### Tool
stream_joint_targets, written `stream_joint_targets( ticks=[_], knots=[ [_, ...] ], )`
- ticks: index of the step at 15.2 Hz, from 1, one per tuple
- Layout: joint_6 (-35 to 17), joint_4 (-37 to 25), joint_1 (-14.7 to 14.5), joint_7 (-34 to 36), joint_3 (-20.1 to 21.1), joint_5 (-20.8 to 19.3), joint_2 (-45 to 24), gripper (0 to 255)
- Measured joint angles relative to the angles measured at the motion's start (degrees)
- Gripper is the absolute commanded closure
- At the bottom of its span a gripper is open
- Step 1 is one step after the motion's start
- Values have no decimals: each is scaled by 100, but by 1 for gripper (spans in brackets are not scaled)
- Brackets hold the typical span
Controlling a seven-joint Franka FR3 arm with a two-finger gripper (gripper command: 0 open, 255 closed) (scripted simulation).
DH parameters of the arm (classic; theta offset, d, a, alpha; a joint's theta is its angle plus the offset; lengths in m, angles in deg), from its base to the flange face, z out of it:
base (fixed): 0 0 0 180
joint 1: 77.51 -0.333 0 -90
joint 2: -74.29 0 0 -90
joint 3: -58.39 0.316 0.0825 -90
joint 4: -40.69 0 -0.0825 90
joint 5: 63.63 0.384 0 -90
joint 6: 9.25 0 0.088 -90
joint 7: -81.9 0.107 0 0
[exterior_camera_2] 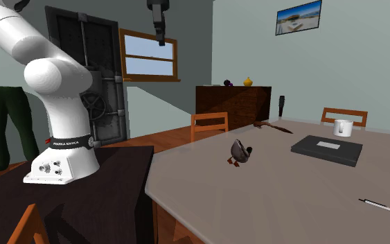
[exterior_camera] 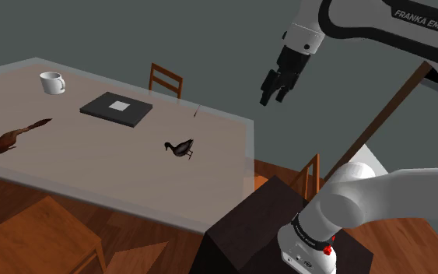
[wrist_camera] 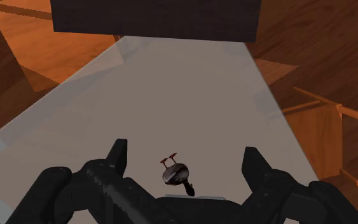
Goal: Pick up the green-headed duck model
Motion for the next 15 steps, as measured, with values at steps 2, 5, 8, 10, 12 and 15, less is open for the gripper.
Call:
stream_joint_targets(
  ticks=[2, 5, 8, 10, 12, 15],
  knots=[
    [-86, 45, -9, -47, -16, -5, -32, 0],
    [-662, 375, -52, -311, -104, -25, -225, 0],
    [-1331, 637, -112, -603, -191, -30, -561, 0],
    [-1708, 700, -151, -812, -261, -30, -821, 0],
    [-2177, 814, -185, -1046, -345, -25, -1131, 0],
    [-2880, 883, -254, -1384, -448, 18, -1696, 0]
  ],
)
